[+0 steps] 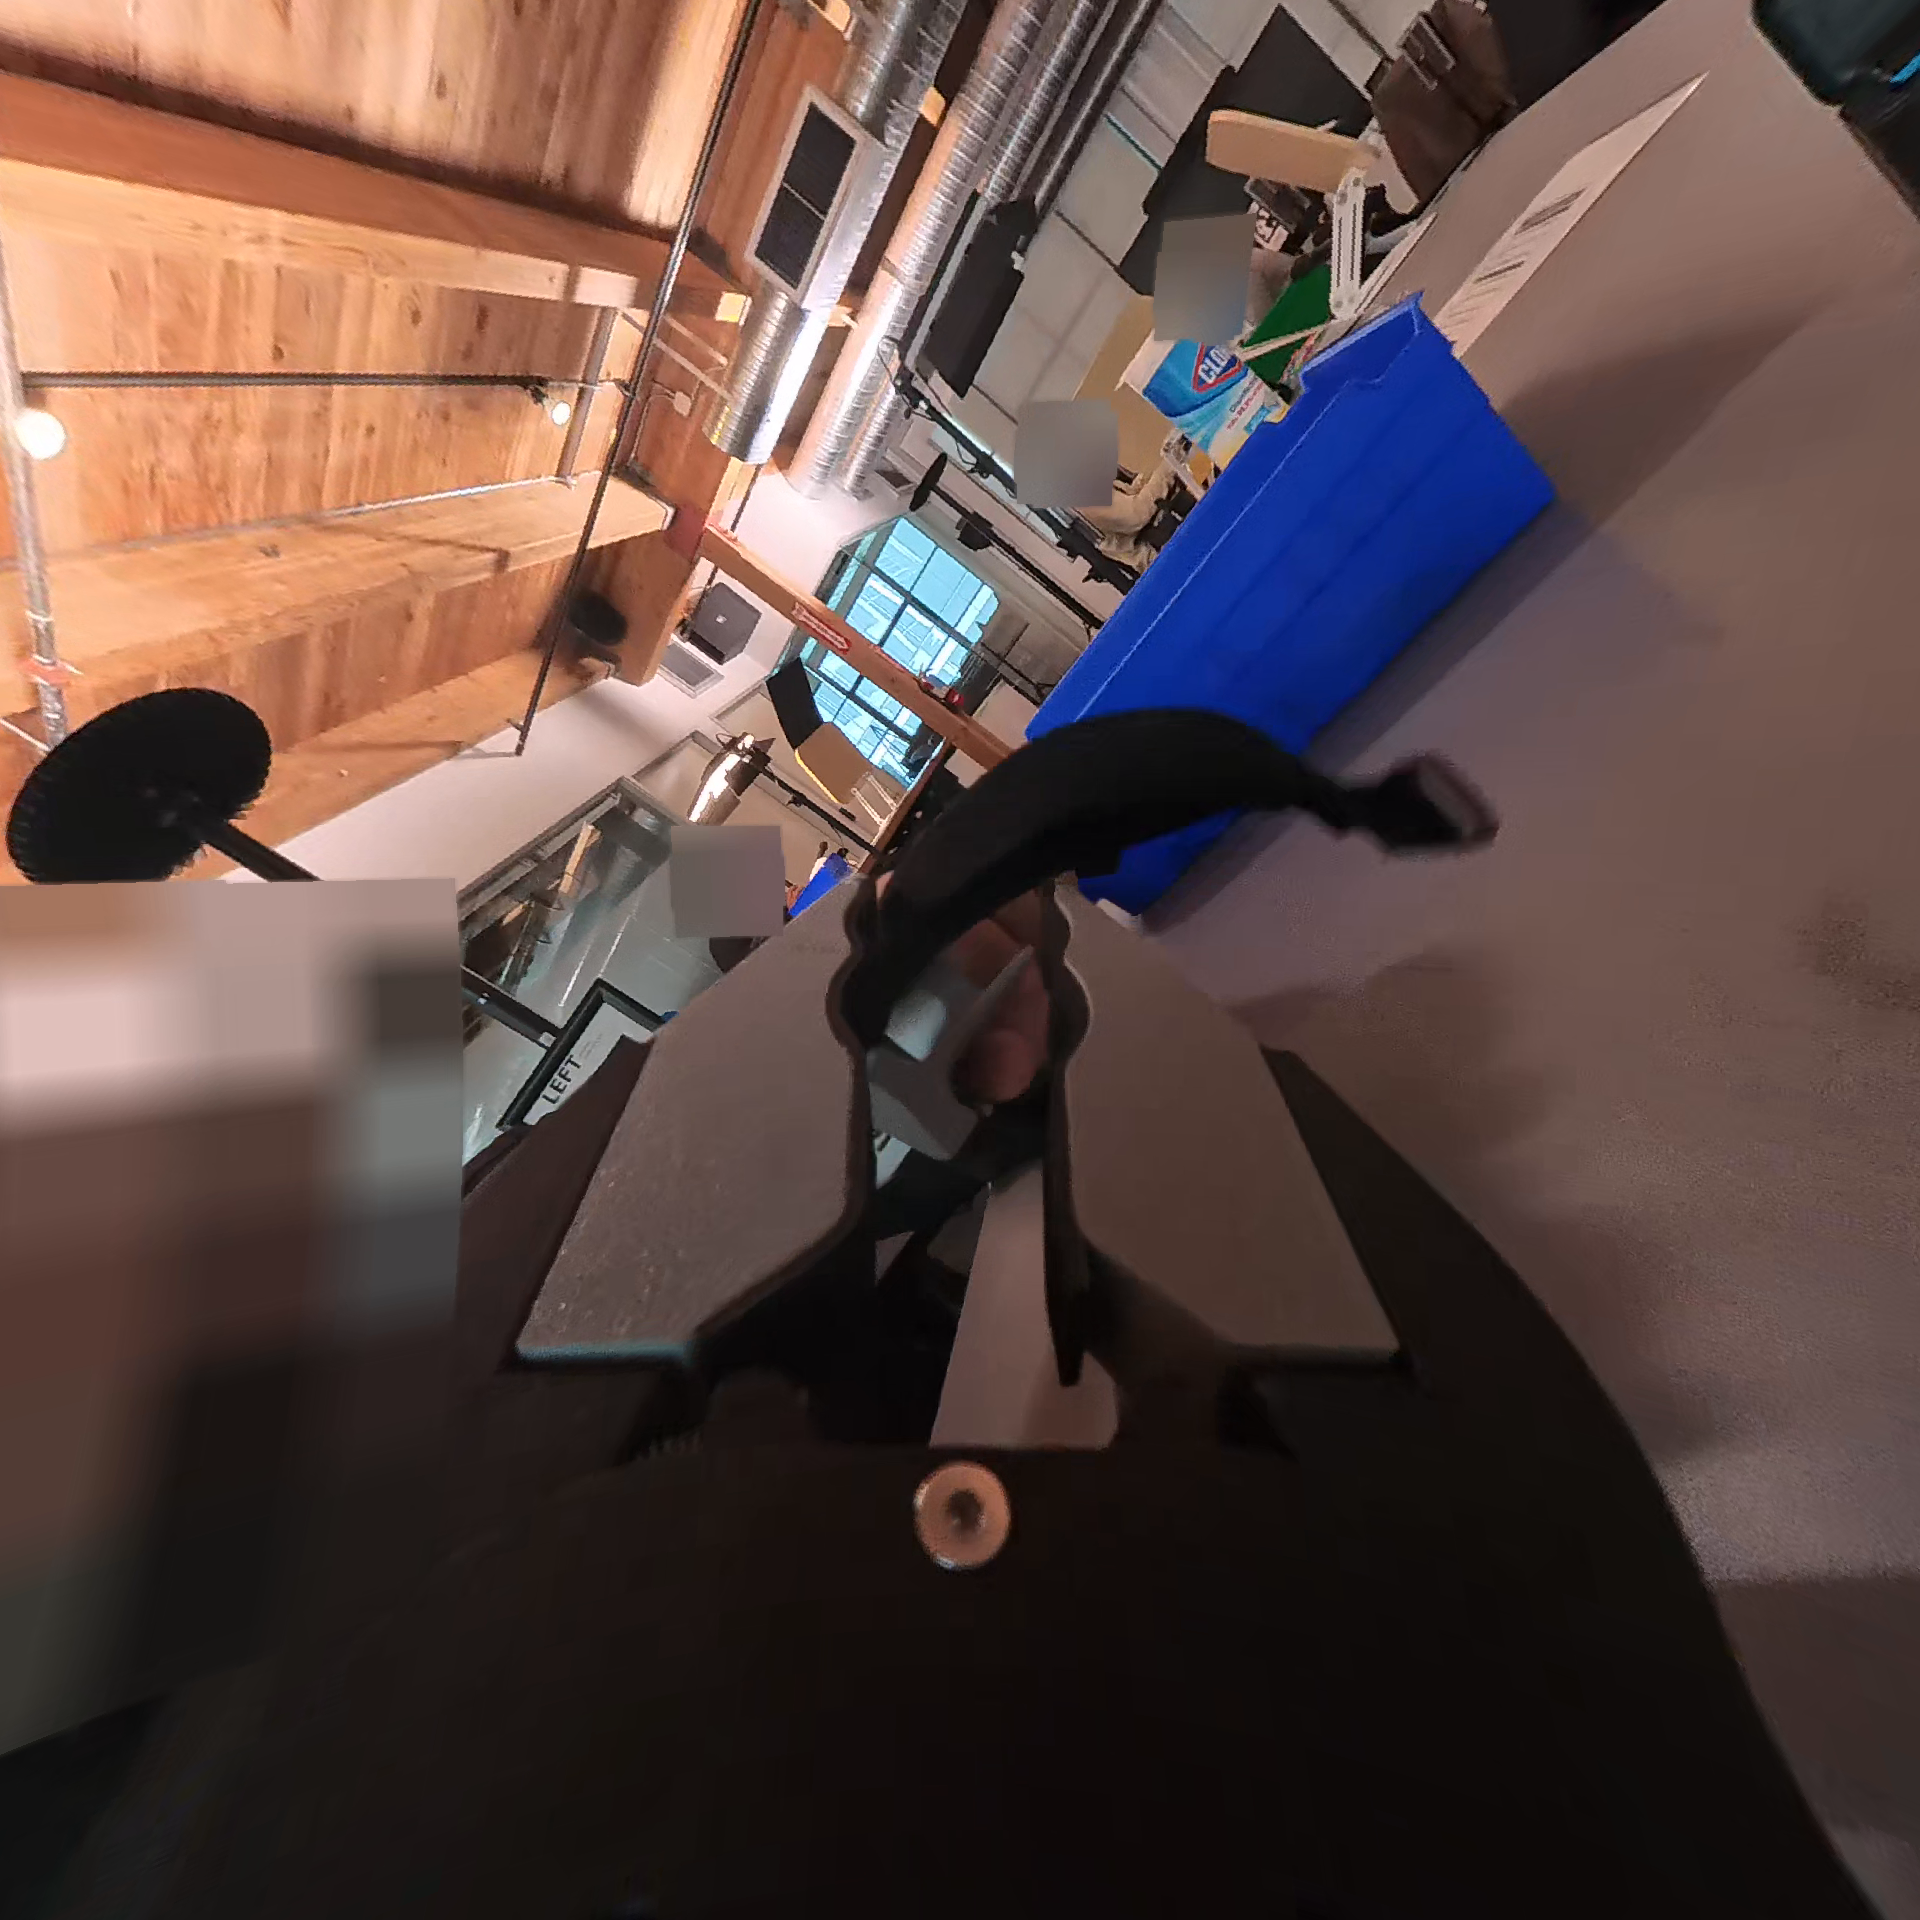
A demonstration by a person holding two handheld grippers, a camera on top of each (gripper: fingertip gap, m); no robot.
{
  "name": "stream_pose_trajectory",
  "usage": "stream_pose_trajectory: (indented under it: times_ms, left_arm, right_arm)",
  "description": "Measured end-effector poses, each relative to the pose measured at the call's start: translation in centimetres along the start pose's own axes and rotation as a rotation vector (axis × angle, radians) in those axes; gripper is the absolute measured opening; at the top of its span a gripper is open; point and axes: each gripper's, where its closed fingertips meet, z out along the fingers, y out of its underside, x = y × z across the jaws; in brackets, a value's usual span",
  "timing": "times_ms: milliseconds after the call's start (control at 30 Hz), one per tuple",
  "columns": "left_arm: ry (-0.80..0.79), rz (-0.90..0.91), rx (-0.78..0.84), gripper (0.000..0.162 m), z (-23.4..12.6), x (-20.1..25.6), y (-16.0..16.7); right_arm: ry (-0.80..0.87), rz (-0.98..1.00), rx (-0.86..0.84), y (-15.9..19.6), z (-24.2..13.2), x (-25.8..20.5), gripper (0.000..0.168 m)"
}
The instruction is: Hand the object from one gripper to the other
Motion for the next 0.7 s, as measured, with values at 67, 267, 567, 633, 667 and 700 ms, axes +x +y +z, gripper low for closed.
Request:
stream_pose_trajectory:
  times_ms: [67, 267, 567, 633, 667, 700]
  left_arm:
    - [0.026, 0.026, 0.012, 0.004, 0.0, 0.7, -0.3]
    - [0.106, -0.016, -0.010, 0.009, 0.1, 2.5, 0.0]
    - [0.366, -0.669, -0.079, 0.055, -0.8, 4.7, 2.8]
    - [0.336, -0.737, -0.071, 0.053, -0.8, 3.6, 3.3]
    - [0.359, -0.785, -0.056, 0.054, -1.0, 3.5, 3.1]
    - [0.391, -0.820, -0.042, 0.056, -1.1, 3.6, 2.8]
  right_arm:
    - [-0.014, -0.012, 0.026, -0.5, -0.2, -0.4, 0.026]
    - [0.079, -0.114, 0.018, -0.8, -0.7, 0.3, 0.004]
    - [0.732, -0.775, -0.285, -1.0, -3.8, 3.7, 0.001]
    - [0.744, -0.852, -0.393, 0.2, -3.7, 3.8, 0.001]
    - [0.779, -0.890, -0.437, 0.4, -3.9, 4.1, 0.000]
    - [0.826, -0.928, -0.471, 0.4, -4.3, 4.5, 0.001]
